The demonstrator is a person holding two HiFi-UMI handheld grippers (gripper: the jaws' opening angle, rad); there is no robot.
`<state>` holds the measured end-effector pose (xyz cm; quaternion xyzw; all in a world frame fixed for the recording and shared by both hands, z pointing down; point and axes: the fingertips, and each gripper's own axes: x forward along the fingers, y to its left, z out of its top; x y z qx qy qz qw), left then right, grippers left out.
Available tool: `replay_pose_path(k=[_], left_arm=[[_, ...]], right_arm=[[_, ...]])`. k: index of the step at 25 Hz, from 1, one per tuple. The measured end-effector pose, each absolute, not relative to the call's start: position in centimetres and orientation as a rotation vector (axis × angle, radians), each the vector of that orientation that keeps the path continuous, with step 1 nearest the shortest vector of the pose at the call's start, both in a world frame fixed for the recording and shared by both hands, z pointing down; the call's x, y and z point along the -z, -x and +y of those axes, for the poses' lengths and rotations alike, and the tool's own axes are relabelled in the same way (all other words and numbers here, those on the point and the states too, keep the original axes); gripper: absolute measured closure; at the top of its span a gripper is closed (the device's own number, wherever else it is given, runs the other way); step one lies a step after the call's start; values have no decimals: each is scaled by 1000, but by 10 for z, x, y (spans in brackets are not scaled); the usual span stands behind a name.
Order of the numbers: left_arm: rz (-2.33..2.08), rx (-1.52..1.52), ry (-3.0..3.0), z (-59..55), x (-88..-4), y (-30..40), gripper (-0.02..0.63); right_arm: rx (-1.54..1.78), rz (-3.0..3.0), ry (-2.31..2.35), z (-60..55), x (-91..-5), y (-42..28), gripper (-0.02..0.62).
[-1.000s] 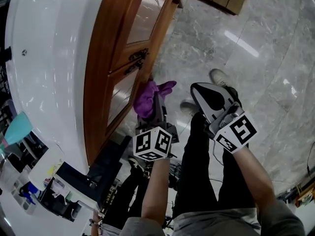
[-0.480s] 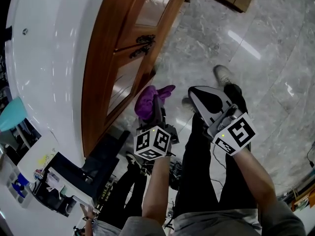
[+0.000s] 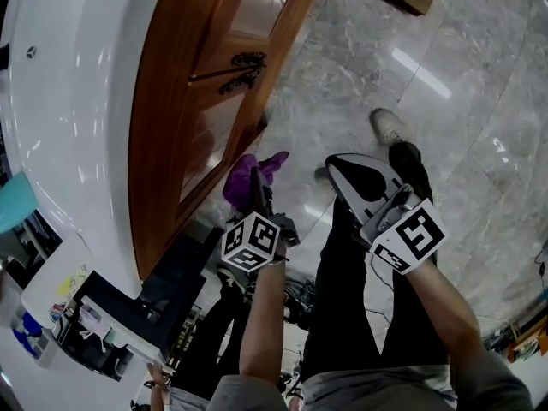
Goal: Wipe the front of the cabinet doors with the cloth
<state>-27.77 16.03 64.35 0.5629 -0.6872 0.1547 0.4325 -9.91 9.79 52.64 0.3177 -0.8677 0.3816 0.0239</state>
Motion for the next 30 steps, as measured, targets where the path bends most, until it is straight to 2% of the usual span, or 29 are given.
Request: replay_pose_path(k=[14,30], left_arm=[[-1737,-412,-1253,170,-686,319,526],[-1722,-474,-1313,145,-682,310,526]], right_arm=[[-1184,-2662,-1005,98,-537,104,586],[-1189,-2649,-1057,83,-536,94,586]])
